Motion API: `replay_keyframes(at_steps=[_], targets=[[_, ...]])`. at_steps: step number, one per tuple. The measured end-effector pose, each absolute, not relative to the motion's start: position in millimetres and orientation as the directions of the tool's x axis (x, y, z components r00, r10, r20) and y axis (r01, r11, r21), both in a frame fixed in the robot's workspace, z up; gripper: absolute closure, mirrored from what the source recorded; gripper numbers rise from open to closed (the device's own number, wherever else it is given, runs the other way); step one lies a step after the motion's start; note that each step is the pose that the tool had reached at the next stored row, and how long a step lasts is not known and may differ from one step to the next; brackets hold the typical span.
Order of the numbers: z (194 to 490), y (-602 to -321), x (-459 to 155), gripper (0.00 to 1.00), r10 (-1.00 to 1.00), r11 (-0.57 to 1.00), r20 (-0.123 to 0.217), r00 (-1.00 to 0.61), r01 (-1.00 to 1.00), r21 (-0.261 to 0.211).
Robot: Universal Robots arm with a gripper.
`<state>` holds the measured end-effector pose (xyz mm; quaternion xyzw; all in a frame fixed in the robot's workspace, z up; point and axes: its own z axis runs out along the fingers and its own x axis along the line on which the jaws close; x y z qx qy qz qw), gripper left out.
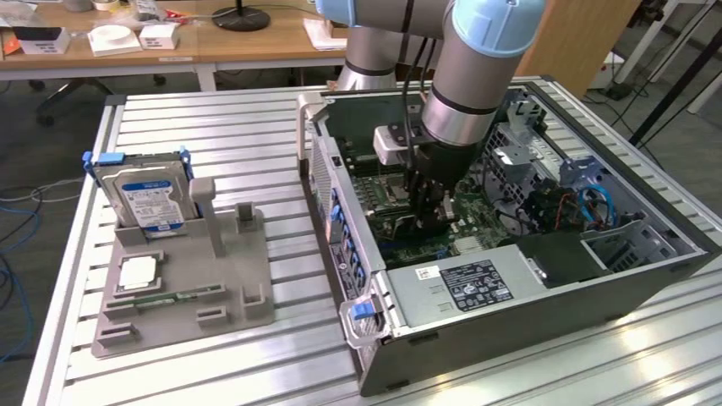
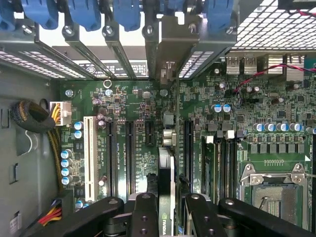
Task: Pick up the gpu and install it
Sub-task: 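Insert the gpu into the slot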
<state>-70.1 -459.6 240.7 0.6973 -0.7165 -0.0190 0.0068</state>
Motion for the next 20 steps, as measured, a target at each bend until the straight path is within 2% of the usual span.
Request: replay_keyframes(at_steps=[20], targets=[[240.7,-459.6,-70.1,0.74,-0.999,0.027,-0.017,-0.027,-0.999,0.037]])
